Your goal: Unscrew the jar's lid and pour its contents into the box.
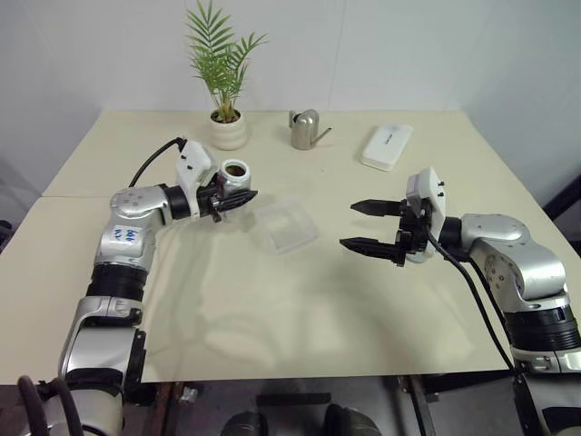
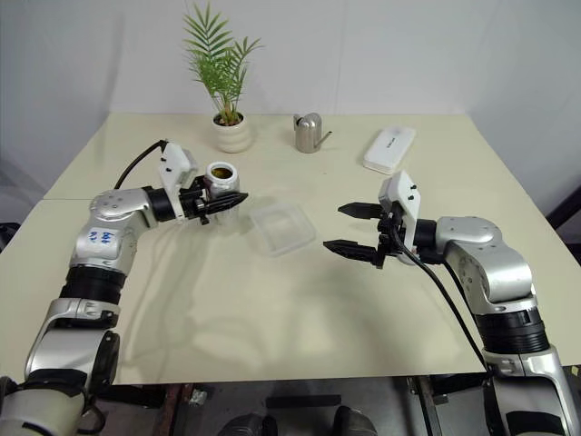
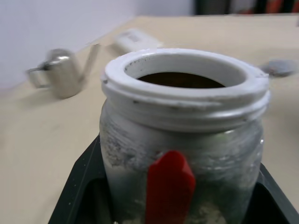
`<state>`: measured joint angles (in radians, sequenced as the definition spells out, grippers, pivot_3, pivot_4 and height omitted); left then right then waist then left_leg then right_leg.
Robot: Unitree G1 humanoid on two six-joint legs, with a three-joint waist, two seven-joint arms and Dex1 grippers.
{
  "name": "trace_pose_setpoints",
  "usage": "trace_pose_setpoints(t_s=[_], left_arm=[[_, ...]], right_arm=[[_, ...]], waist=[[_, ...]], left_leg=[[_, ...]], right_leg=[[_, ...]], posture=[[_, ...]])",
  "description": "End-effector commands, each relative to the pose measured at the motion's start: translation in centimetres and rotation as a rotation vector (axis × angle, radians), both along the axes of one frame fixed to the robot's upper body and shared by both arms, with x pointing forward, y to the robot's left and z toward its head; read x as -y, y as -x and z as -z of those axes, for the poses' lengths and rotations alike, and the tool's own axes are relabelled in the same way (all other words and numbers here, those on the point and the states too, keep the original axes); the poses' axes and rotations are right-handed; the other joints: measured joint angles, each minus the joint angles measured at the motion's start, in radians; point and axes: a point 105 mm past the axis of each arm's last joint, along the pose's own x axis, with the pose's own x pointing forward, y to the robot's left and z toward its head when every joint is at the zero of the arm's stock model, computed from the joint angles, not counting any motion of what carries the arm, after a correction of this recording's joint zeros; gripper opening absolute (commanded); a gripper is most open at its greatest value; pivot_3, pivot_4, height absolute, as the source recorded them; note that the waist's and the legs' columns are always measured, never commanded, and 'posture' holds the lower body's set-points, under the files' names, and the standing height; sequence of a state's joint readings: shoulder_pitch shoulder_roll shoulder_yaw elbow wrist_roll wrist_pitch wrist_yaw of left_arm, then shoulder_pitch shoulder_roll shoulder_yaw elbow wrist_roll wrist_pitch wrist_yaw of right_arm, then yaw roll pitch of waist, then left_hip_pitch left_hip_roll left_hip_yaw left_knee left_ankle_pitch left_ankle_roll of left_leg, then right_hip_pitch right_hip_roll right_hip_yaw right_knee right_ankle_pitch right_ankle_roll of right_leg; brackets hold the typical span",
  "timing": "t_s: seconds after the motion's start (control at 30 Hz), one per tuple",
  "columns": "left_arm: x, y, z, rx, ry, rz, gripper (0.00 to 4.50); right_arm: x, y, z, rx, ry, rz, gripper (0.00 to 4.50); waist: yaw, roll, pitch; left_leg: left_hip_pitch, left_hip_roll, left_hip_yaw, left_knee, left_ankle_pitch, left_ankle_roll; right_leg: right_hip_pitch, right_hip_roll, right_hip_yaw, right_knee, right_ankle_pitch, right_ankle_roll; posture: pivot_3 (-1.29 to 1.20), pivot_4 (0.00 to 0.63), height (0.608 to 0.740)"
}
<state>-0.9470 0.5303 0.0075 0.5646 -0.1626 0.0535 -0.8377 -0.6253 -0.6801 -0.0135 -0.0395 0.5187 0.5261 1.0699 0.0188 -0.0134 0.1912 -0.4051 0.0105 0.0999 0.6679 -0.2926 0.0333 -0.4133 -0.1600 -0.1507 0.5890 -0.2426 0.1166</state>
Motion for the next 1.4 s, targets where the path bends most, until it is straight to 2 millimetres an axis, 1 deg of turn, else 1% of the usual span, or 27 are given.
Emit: trace_pose_setpoints(t_s=[0.03,0.1,0.17,0.23,0.3,0.33,0.4,0.43,0.47,0.53,0.57,0.63,0.67,0.77,0.8,0.83,0.87,0.93,1.1,1.23,1.27,1.33,1.4], left_arm=[[0.7,-1.4,-2.7,0.328,-0.235,-0.165,2.10],[1.3,-2.1,-3.2,0.533,-0.441,-0.244,2.10],[2.1,-2.3,-3.6,0.704,-0.587,-0.269,2.10],[3.1,-2.7,-4.3,0.975,-0.823,-0.322,2.10],[4.0,-3.0,-5.1,1.164,-0.952,-0.344,2.10],[4.8,-3.1,-5.5,1.281,-1.024,-0.344,2.10],[6.2,-3.1,-5.2,1.500,-1.181,-0.293,2.10],[6.7,-3.0,-4.9,1.556,-1.213,-0.256,2.10],[7.2,-2.9,-4.5,1.656,-1.254,-0.238,2.10],[7.8,-3.0,-3.6,1.698,-1.281,-0.186,2.10],[8.1,-2.9,-3.2,1.759,-1.297,-0.166,2.10],[8.4,-3.0,-2.2,1.786,-1.324,-0.131,2.10],[8.7,-2.7,-2.0,1.851,-1.323,-0.123,2.10],[9.2,-2.4,-1.1,1.902,-1.306,-0.101,2.10],[9.2,-2.6,-0.9,1.883,-1.312,-0.101,2.10],[9.2,-2.5,-1.1,1.890,-1.299,-0.112,2.10],[9.0,-2.8,-1.3,1.861,-1.307,-0.127,2.10],[8.8,-2.6,-1.6,1.888,-1.300,-0.136,2.10],[7.6,-3.2,-2.1,1.772,-1.277,-0.196,2.10],[6.3,-3.2,-2.9,1.649,-1.191,-0.231,2.10],[5.6,-3.3,-3.1,1.547,-1.127,-0.254,2.10],[4.7,-3.0,-3.5,1.403,-0.999,-0.269,2.10],[3.3,-2.8,-3.6,1.101,-0.746,-0.292,2.10]], right_arm=[[0.5,0.5,-0.6,0.038,-0.037,0.027,4.47],[0.6,0.6,-0.4,0.034,-0.048,0.042,4.47],[0.6,0.7,-0.2,0.035,-0.049,0.052,4.47],[0.7,0.8,-0.2,0.032,-0.061,0.064,4.47],[0.8,0.9,-0.1,0.028,-0.071,0.076,4.47],[0.8,0.9,0.0,0.027,-0.076,0.082,4.47],[0.7,1.0,0.0,0.024,-0.088,0.092,4.47],[0.7,1.0,0.0,0.023,-0.091,0.094,4.47],[0.6,1.1,0.0,0.022,-0.097,0.097,4.47],[0.5,1.1,0.0,0.022,-0.104,0.104,4.47],[0.5,1.1,0.0,0.021,-0.110,0.111,4.47],[0.6,1.1,-0.1,0.023,-0.125,0.128,4.47],[0.6,1.1,-0.1,0.024,-0.133,0.134,4.47],[0.5,1.1,0.0,0.021,-0.158,0.145,4.47],[0.4,1.1,0.0,0.020,-0.164,0.146,4.47],[0.3,1.2,0.0,0.020,-0.166,0.147,4.47],[0.3,1.2,0.0,0.020,-0.172,0.147,4.47],[0.2,1.2,0.0,0.021,-0.177,0.148,4.47],[0.3,1.3,0.1,0.021,-0.183,0.150,4.47],[0.2,1.4,0.1,0.021,-0.185,0.142,4.47],[0.3,1.4,0.1,0.021,-0.181,0.138,4.47],[0.4,1.5,0.2,0.021,-0.171,0.133,4.47],[0.6,1.6,0.4,0.019,-0.145,0.123,4.47]], waist=[[0.005,0.000,0.000],[0.006,0.000,0.000],[0.006,0.000,0.000],[0.006,-0.001,0.000],[0.007,-0.001,0.000],[0.007,-0.001,0.000],[0.008,-0.001,0.000],[0.008,-0.001,0.000],[0.007,-0.001,0.000],[0.007,-0.001,0.000],[0.007,-0.001,0.000],[0.006,-0.001,0.001],[0.005,-0.002,0.001],[0.005,-0.002,0.001],[0.005,-0.002,0.001],[0.005,-0.002,0.001],[0.005,-0.002,0.001],[0.005,-0.002,0.001],[0.005,-0.002,0.001],[0.004,-0.002,0.001],[0.003,-0.002,0.001],[0.002,-0.002,0.001],[0.001,-0.002,0.001]], left_leg=[[0.000,0.000,0.002,0.000,0.000,0.000],[0.000,0.000,0.003,0.000,0.000,0.000],[0.000,-0.001,0.003,0.000,0.000,0.000],[0.000,0.000,0.003,-0.001,0.000,0.000],[0.000,-0.001,0.003,-0.002,0.000,0.000],[0.000,0.000,0.003,-0.002,0.000,0.000],[-0.001,0.000,0.004,-0.002,-0.001,0.001],[-0.001,0.000,0.004,-0.002,-0.001,0.002],[-0.001,0.000,0.004,-0.002,-0.001,0.002],[-0.001,0.000,0.004,-0.002,-0.002,0.003],[-0.001,0.000,0.004,-0.002,-0.002,0.003],[-0.002,0.000,0.004,-0.002,-0.002,0.004],[-0.002,0.000,0.004,-0.002,-0.002,0.004],[-0.002,0.000,0.005,-0.002,-0.002,0.003],[-0.002,0.000,0.005,-0.002,-0.002,0.003],[-0.002,0.000,0.005,-0.001,-0.002,0.003],[-0.002,0.000,0.005,-0.001,-0.002,0.004],[-0.002,0.000,0.004,-0.001,-0.002,0.004],[-0.001,0.000,0.002,0.000,-0.002,0.004],[-0.002,0.000,0.002,0.000,-0.002,0.004],[-0.001,0.000,0.002,0.000,-0.002,0.004],[-0.001,0.000,0.001,0.000,-0.002,0.004],[-0.001,0.000,0.001,0.000,-0.002,0.004]], right_leg=[[0.000,0.000,0.000,0.000,0.000,0.000],[0.000,0.000,0.000,0.000,0.000,0.000],[0.000,0.000,0.000,0.000,0.000,0.000],[0.000,-0.001,0.000,0.000,0.000,0.000],[0.000,-0.001,0.000,0.000,0.000,0.000],[-0.001,-0.001,0.000,0.000,0.000,0.000],[-0.001,-0.001,0.000,-0.001,0.000,0.000],[-0.001,-0.001,0.000,-0.001,0.000,0.001],[-0.002,-0.001,0.001,-0.001,0.000,0.001],[-0.002,-0.001,0.001,-0.001,0.000,0.001],[-0.002,-0.001,0.001,-0.001,0.000,0.001],[-0.003,-0.001,0.001,-0.001,0.000,0.001],[-0.003,-0.001,0.002,-0.001,0.000,0.001],[-0.004,-0.001,0.002,0.000,0.000,0.001],[-0.004,-0.001,0.002,0.000,-0.001,0.002],[-0.004,-0.001,0.002,0.000,-0.001,0.002],[-0.004,-0.001,0.002,0.000,-0.001,0.002],[-0.004,-0.002,0.002,0.000,-0.001,0.002],[-0.004,-0.002,0.002,0.001,-0.001,0.002],[-0.004,-0.003,0.002,0.001,-0.001,0.002],[-0.004,-0.003,0.002,0.001,0.000,0.002],[-0.004,-0.003,0.002,0.001,-0.001,0.002],[-0.004,-0.003,0.002,0.002,0.000,0.001]], posture=[[0.00,0.150,0.740],[0.00,0.150,0.740],[0.00,0.150,0.740],[0.00,0.150,0.740],[0.00,0.150,0.740],[0.00,0.150,0.740],[0.00,0.150,0.740],[0.00,0.150,0.740],[0.00,0.150,0.740],[0.00,0.150,0.740],[0.00,0.150,0.740],[0.00,0.150,0.740],[0.00,0.150,0.740],[0.00,0.150,0.740],[0.00,0.150,0.740],[0.00,0.150,0.740],[0.00,0.150,0.740],[0.00,0.150,0.740],[0.00,0.150,0.740],[0.00,0.150,0.740],[0.00,0.150,0.740],[0.00,0.150,0.740],[0.00,0.150,0.740]])
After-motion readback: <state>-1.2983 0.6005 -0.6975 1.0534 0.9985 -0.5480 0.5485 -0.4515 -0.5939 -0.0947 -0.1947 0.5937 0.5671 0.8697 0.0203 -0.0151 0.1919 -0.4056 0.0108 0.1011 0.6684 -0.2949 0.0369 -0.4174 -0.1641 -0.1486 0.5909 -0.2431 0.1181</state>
